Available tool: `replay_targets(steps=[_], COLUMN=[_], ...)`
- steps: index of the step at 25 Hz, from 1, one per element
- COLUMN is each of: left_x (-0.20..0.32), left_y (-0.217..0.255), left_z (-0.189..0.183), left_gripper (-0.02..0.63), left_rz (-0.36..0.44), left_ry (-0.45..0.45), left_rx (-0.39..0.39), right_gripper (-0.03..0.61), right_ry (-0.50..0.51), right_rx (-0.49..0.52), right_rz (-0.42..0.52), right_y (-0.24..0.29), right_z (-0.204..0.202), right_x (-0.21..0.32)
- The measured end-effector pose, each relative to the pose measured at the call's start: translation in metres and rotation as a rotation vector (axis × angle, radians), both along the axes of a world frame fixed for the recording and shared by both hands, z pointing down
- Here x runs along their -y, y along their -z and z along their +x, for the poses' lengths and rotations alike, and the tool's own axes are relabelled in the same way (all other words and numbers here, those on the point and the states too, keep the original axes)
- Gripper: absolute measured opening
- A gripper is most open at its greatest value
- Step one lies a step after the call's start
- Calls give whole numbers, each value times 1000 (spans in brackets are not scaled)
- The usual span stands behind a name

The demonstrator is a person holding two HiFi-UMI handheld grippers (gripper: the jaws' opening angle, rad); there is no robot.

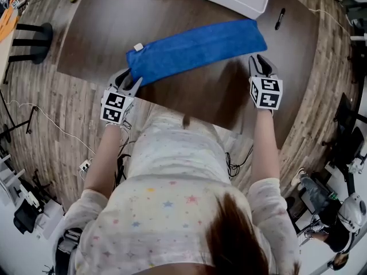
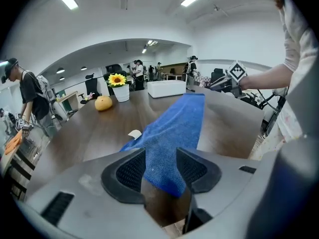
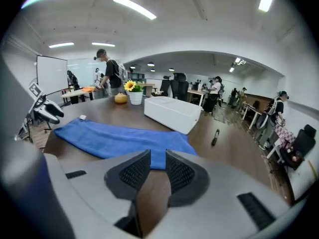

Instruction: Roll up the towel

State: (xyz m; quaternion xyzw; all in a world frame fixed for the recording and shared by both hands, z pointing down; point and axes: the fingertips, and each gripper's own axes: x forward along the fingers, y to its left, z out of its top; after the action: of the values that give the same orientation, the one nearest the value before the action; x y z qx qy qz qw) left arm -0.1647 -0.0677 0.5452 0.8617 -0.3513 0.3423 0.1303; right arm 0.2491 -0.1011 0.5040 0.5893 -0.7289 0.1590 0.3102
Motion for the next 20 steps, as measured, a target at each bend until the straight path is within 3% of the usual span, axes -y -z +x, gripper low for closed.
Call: replay_targets(steps=[8,20], left_x=[-1,27], left_y=[20,25], left_z=[5,-6], left_gripper=[175,175], left_rz=[66,76], left_ry=[-7,-127], left_rx=[-41,-46], right_gripper=[83,76], right_ry=[132,114], right_rx=[77,150], right_rz=[69,69], right_y=[32,39], right_z=[-85,-156], right_x=[-42,-55])
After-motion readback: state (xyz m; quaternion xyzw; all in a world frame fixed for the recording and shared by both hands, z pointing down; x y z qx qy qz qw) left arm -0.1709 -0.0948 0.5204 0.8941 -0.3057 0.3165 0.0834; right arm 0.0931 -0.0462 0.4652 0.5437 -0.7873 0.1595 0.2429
